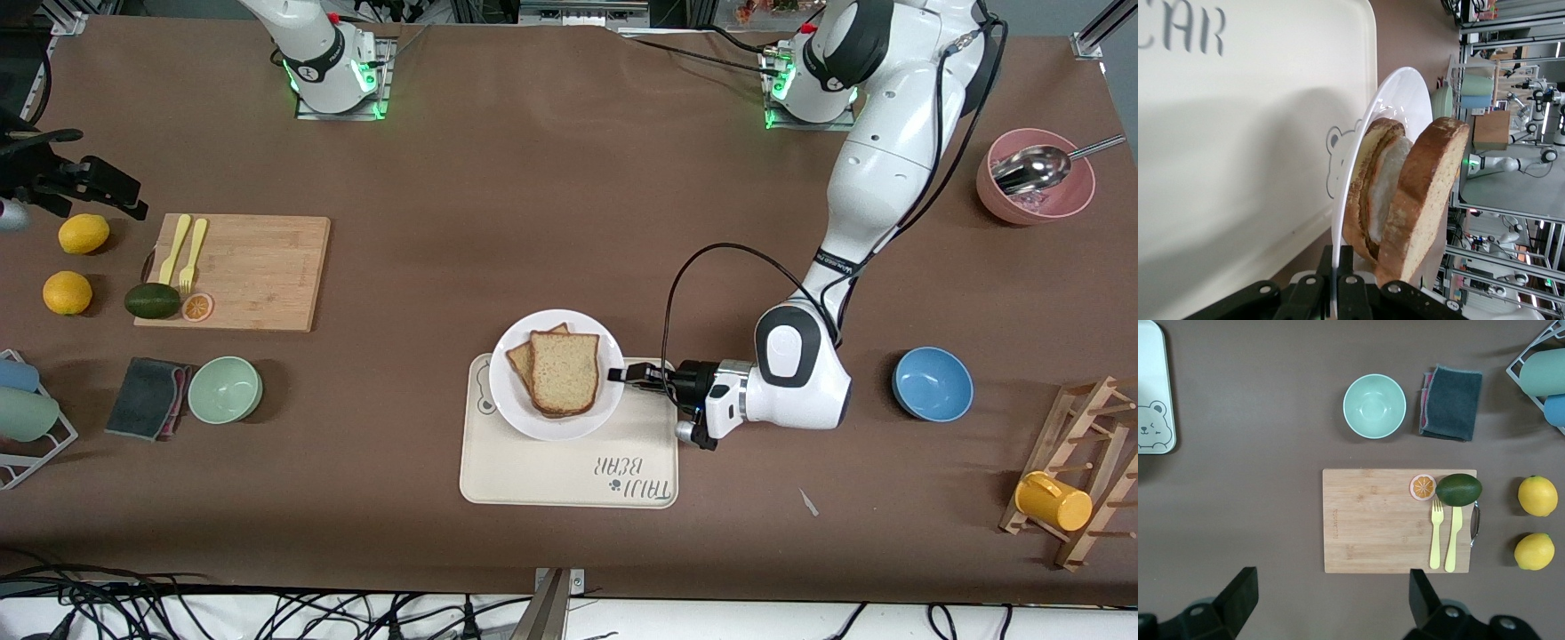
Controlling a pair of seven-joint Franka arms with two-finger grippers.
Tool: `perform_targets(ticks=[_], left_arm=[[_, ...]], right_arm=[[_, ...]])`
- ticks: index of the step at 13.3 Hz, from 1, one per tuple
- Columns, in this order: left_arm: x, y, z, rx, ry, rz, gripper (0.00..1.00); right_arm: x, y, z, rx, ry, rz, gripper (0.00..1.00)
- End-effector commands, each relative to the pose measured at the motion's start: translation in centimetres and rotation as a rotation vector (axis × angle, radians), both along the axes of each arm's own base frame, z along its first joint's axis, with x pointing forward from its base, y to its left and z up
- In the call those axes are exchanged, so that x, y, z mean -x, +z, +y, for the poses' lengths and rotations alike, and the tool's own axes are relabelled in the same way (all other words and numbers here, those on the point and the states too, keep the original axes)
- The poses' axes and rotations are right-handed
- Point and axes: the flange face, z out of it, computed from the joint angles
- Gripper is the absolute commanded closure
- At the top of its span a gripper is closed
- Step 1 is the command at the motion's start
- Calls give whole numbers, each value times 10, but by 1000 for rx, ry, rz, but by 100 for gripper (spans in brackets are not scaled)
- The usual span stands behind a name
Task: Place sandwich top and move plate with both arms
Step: 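Slide the plate with the left gripper onto the bear-printed tray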
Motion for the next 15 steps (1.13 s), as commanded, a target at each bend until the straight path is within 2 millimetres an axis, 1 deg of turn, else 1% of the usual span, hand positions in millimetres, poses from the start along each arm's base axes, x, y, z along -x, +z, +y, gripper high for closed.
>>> perform_targets(ticks=[1, 2, 4, 5, 11, 13, 14, 15], left_arm=[[-10, -9, -5, -2, 53, -3, 100], [-11, -12, -4, -12, 70, -11, 100], [-19, -26, 1, -20, 109, -11, 100], [-21, -31, 2, -24, 130, 22, 100], [-22, -35, 8, -24, 150, 44, 100], [-24, -35, 9, 13, 193, 63, 100], [-29, -38, 14, 3, 241, 52, 99], [-29, -39, 15, -2, 251, 47, 98]], right_arm=[[0, 3, 0, -16, -11, 1, 0], [0, 3, -1, -16, -12, 1, 0], [0, 3, 0, -16, -9, 2, 0], [0, 3, 0, -16, -11, 1, 0], [0, 3, -1, -16, -11, 1, 0], [0, 3, 0, -17, -11, 2, 0], [0, 3, 0, -16, -11, 2, 0], [0, 3, 0, -16, -11, 2, 0]])
